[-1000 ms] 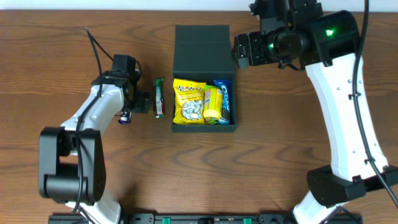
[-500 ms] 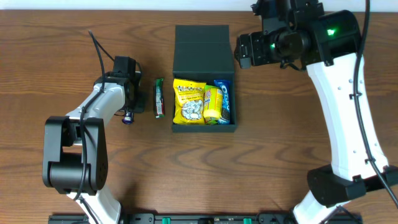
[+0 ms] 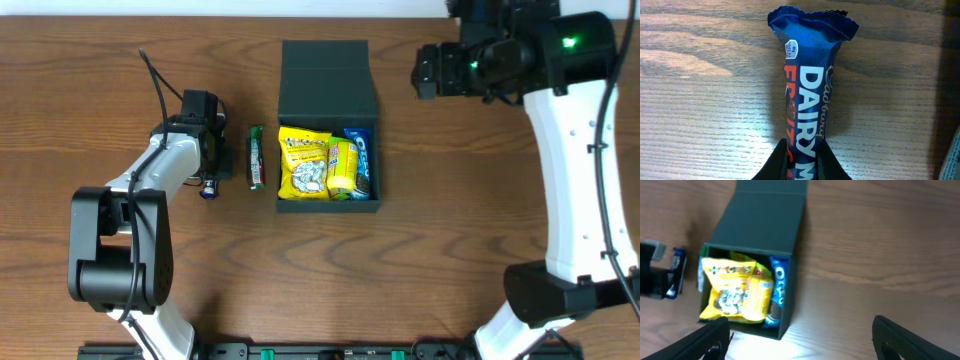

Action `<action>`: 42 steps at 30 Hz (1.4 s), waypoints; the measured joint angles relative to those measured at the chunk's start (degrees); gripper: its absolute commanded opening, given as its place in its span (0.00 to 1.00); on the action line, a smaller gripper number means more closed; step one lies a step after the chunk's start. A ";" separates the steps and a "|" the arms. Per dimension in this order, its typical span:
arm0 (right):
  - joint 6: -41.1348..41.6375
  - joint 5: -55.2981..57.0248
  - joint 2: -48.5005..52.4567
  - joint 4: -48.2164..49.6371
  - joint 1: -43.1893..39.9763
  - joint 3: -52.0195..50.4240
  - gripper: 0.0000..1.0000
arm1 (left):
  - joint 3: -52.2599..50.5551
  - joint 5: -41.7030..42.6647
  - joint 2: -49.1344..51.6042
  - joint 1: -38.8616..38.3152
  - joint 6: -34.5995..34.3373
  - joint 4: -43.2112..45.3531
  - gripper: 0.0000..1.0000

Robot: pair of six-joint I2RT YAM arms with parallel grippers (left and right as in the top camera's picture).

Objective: Pack container
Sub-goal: 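Insert the Dairy Milk bar into the box with left gripper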

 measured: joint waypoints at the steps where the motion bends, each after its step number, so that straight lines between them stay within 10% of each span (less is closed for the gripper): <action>1: -0.02 0.31 0.00 -0.15 -1.25 0.00 0.93 | 0.00 0.00 0.00 0.00 -0.22 -0.04 0.06; 15: 0.17 3.04 0.00 1.99 -11.72 -10.25 0.92 | 19.04 1.64 -5.73 -2.73 -6.05 -15.43 0.06; 39: 2.64 2.97 0.00 2.84 -16.98 -13.44 0.93 | 23.78 9.05 0.31 -35.26 -36.72 -6.21 0.06; 40: 2.64 2.97 0.00 2.86 -16.98 -13.44 0.93 | 23.78 9.05 0.59 -35.50 -36.92 -6.21 0.08; 42: 2.64 2.97 0.00 2.84 -16.98 -13.44 0.93 | 23.74 9.07 0.79 -35.87 -37.16 -6.21 0.57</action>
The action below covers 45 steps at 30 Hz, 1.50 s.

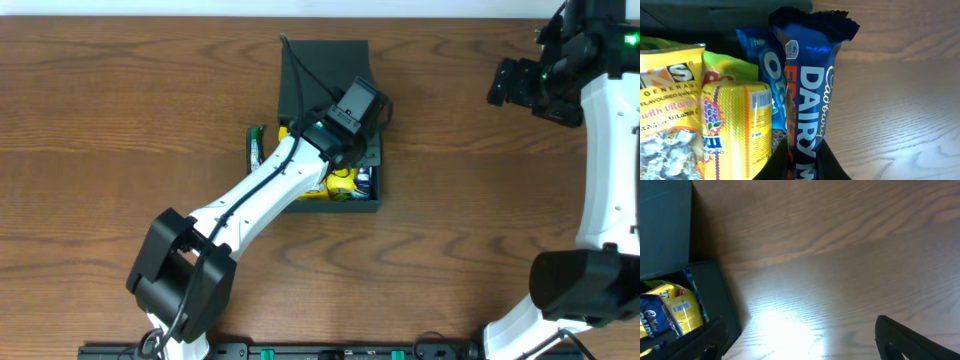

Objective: Pack container
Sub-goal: 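Insert the Dairy Milk bar into the box with left gripper, then grasp the green-white candy stick with left gripper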

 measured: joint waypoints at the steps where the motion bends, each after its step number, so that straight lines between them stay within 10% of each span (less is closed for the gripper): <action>1: 0.00 0.00 0.00 0.00 0.00 0.00 0.94 | 0.00 -0.04 0.00 -0.04 -0.13 0.09 0.73; 3: 0.00 0.00 0.00 0.00 0.00 0.00 0.94 | 0.00 -0.02 0.00 -0.04 -0.55 0.28 0.95; 14: -0.02 0.00 0.00 -0.04 0.00 0.00 0.94 | 2.12 -2.03 -0.24 1.44 -0.09 -6.45 0.95; 24: -0.02 0.00 0.00 0.00 0.00 -0.02 0.94 | 5.35 -16.96 -11.69 18.75 4.55 -18.16 0.95; 36: -0.02 -0.22 0.00 0.00 0.00 -0.04 0.94 | -19.06 -12.83 -10.32 24.09 10.12 0.20 1.00; 45: 0.00 -1.11 0.00 -0.02 0.00 -0.04 0.94 | -24.28 -10.47 -7.96 24.09 13.31 9.09 0.83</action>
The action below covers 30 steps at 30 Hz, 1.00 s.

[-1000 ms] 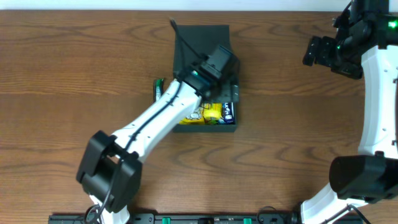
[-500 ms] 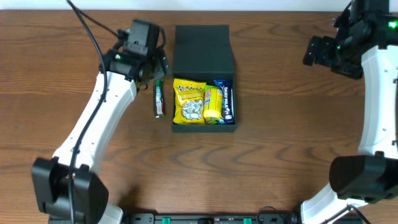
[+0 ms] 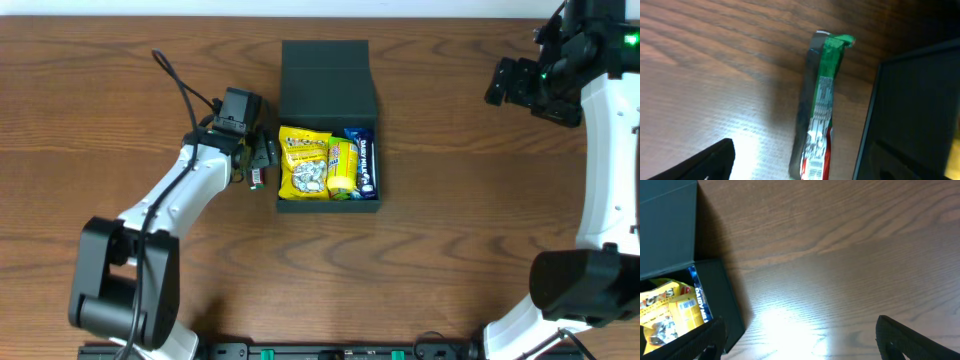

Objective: Pack container
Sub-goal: 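Grasp the green-white candy stick with left gripper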

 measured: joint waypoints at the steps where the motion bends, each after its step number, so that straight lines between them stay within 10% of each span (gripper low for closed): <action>1: -0.02 0.00 0.00 0.00 0.00 0.00 0.94 | 0.00 0.17 0.68 0.00 0.17 0.31 0.81; 30: 0.00 -0.02 0.00 -0.17 0.00 0.00 0.94 | -0.07 1.38 8.57 0.11 2.69 3.76 0.41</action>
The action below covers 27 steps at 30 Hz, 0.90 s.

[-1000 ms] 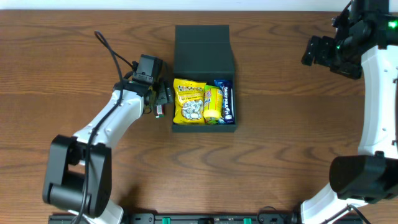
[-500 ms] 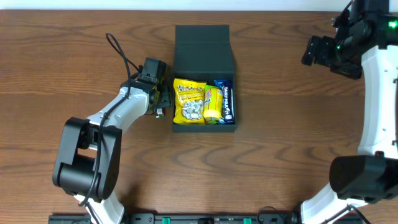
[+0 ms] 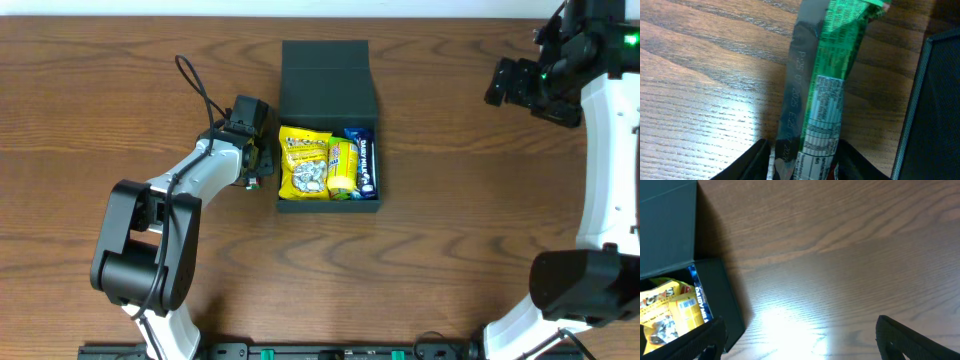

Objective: Pack container
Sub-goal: 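Grasp the green-white candy stick with left gripper, then carry the candy stick over the box and lower it in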

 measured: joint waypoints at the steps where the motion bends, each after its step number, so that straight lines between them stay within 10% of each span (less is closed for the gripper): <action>1: -0.02 0.00 0.00 -0.02 0.00 0.00 0.94 | 0.00 0.02 0.00 0.02 0.04 0.00 0.38; 10: -0.02 0.00 0.00 0.00 0.00 0.00 0.94 | 0.02 0.02 -0.17 0.04 -0.04 -0.46 0.06; 17: -0.02 0.00 0.00 0.00 0.00 0.00 0.94 | 1.49 -1.97 -4.81 0.04 6.29 -4.46 0.06; 27: -0.02 0.00 0.00 0.17 0.00 0.00 0.95 | 12.87 13.09 -18.05 -0.50 51.06 -1.29 0.06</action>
